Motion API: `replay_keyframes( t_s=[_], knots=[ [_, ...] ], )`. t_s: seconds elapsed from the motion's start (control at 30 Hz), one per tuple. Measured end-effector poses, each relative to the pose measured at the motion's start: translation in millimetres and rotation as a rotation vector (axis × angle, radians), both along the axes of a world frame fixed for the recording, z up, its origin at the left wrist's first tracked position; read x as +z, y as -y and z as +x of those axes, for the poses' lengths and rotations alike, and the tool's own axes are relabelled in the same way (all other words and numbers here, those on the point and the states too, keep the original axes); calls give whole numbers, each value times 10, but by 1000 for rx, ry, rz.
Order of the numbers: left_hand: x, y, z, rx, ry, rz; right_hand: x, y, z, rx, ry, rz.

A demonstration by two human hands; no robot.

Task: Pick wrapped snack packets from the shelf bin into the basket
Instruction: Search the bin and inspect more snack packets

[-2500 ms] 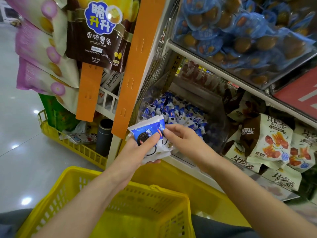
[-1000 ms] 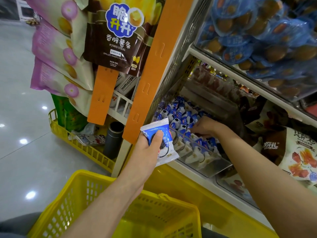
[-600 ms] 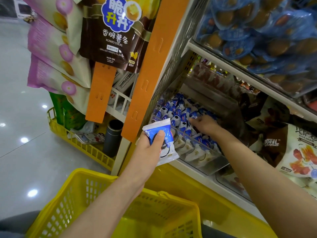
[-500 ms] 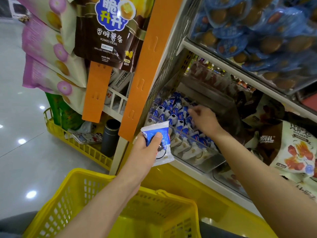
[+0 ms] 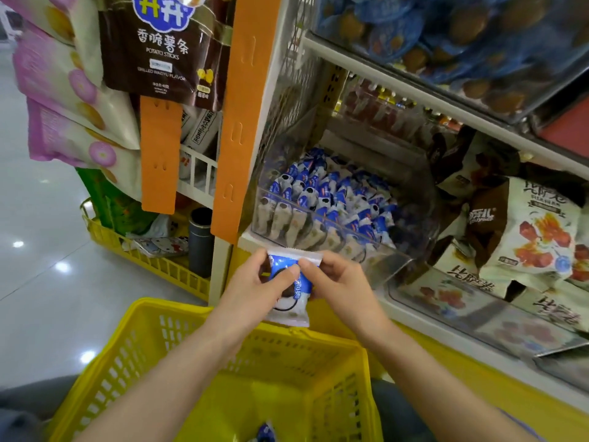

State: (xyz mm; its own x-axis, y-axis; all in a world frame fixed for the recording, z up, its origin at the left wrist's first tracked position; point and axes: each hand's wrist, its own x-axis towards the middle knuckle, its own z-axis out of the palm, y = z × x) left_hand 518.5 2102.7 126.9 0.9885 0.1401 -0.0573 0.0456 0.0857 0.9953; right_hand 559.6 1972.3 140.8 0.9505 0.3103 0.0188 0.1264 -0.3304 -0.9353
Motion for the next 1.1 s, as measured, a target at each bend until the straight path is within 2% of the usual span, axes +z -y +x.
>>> replay_keyframes(
  t_s=[0.17, 0.23, 0.4, 0.43, 0.5, 0.63, 0.73, 0.83, 0.93, 1.0, 1.1],
  knots=[
    [-81, 24, 17, 70, -53, -7, -113, 7, -66, 84, -103, 68],
    [-133, 12, 22, 91, -55, 40, -127, 17, -100, 101, 12, -57],
    [-226, 29, 12, 40, -131, 46, -114, 116, -152, 173, 496, -512],
    [-231, 36, 3, 26, -142, 34, -104, 127, -159, 189, 569, -564],
    [-232, 44, -13, 6, -144, -5, -84, 149, -169, 182, 595, -570],
    [-222, 19, -2, -55, -191, 4, -36, 172, -95, -21, 356, -315],
    [-232, 9, -2, -33, -194, -55, 32, 188, 27, -206, 68, -96],
    [-234, -33, 12, 82, -130, -86, 64, 222, 71, -210, -240, 107],
    [-242, -92, 65, 207, -90, -98, 25, 233, 27, -62, -403, 37],
    [-232, -101, 79, 254, -58, -6, -11, 222, -5, 26, -436, -44],
    [-214, -77, 55, 221, 50, 254, -82, 221, -35, 163, -231, -387]
  ],
)
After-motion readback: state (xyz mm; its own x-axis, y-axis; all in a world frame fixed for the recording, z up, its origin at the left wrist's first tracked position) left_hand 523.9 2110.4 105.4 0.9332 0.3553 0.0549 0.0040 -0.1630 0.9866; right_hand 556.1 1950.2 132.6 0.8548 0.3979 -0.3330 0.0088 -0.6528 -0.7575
